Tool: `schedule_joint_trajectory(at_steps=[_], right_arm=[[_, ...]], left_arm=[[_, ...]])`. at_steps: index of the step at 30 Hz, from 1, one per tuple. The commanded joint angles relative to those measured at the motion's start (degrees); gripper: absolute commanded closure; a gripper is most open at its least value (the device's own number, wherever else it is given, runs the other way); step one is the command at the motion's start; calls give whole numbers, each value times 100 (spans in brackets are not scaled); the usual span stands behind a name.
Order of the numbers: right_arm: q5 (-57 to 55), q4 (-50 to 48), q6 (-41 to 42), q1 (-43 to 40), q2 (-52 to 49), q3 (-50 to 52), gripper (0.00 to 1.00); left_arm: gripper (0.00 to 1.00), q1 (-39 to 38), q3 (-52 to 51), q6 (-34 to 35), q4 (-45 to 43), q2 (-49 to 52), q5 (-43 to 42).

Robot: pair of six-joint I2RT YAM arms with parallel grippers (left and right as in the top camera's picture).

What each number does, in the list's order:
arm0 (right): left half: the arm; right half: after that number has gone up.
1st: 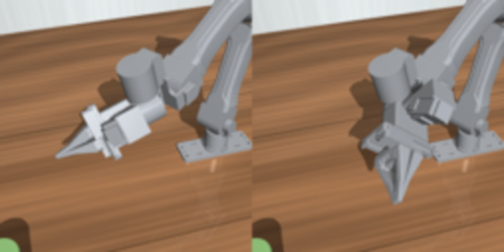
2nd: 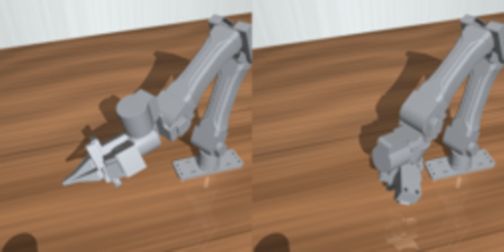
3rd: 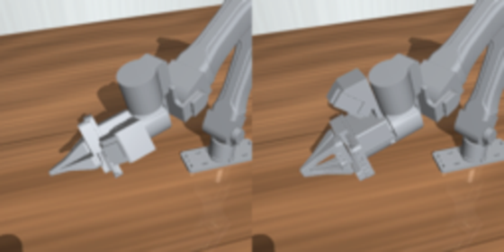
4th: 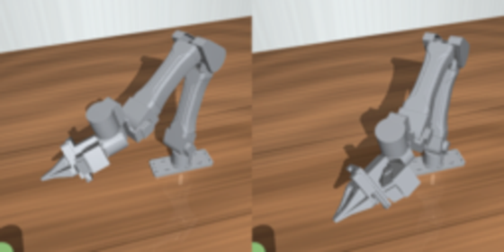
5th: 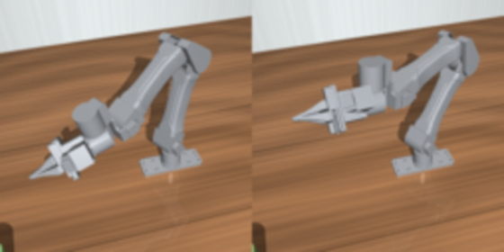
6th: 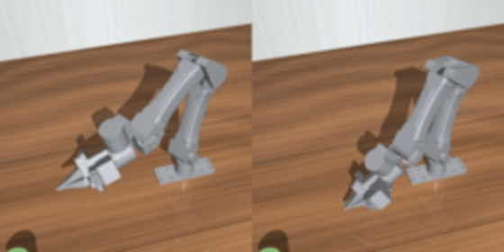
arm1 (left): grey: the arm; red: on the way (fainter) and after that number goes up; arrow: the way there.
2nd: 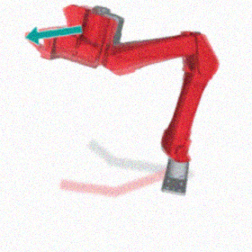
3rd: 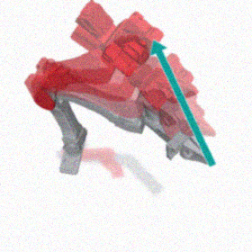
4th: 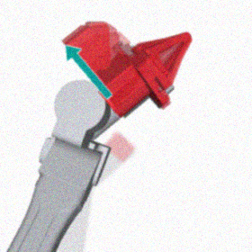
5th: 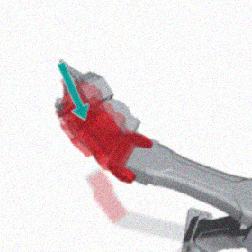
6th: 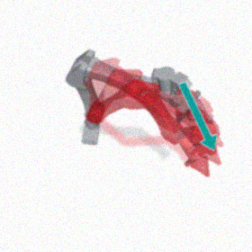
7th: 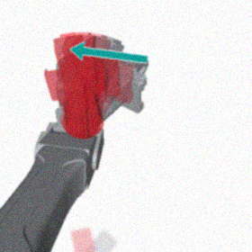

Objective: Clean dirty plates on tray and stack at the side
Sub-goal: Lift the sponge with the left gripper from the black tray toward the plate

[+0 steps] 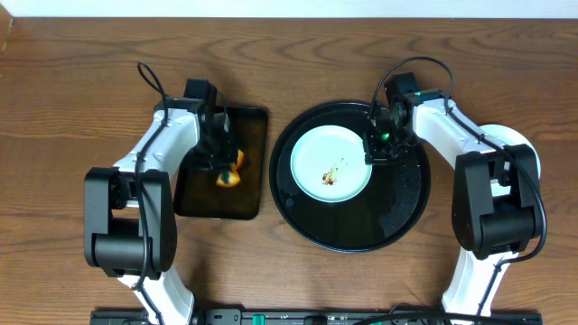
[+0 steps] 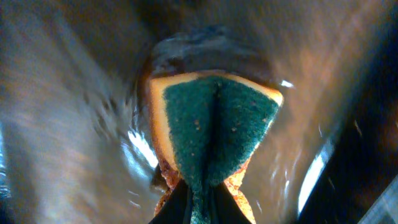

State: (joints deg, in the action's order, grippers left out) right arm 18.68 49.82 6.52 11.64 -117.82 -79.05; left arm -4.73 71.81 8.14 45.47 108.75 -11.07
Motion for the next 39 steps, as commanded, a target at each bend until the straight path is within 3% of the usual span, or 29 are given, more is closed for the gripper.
schedule_joint_trajectory(at_steps=[1,5,10,12,13,17,20,23,24,28,30,32,39], right_arm=[[-85,52,9,72,-44,20,99],[-87,55,7,72,-44,20,99],[-85,57,7,72,-44,20,99],[-87,57,7,66,-44,20,99],[-87,55,7,66,-44,20,99],[-85,66,7,66,-44,20,99],[-85,68,7,66,-44,20,99],[-85,66,7,66,-44,20,99],[-87,63,7,66,-44,20,99],[-87,66,7,66,-44,20,99],[-90,76,4,66,-44,20,99],[-199,76,7,66,-44,20,99],[-345,70,7,66,-44,20,99]], left_arm=[[89,26,-13,903,-337,-83,1185],[92,13,-13,1141,-553,-83,925],[92,-46,-48,-472,-175,-83,-844],[93,-76,-140,-595,-208,-83,-588],[93,-76,-302,-275,-431,-83,164],[92,-70,-540,1071,-789,-83,1473],[93,-74,-588,1213,-981,-83,1084],[93,-83,-586,33,-1156,-83,-291],[93,-81,-586,22,-1172,-83,-234],[92,-70,-579,1019,-1102,-120,868],[93,-81,-579,868,-1088,-223,407],[93,-125,-579,229,-1104,-450,-708],[93,-138,-579,223,-1088,-1279,-439]])
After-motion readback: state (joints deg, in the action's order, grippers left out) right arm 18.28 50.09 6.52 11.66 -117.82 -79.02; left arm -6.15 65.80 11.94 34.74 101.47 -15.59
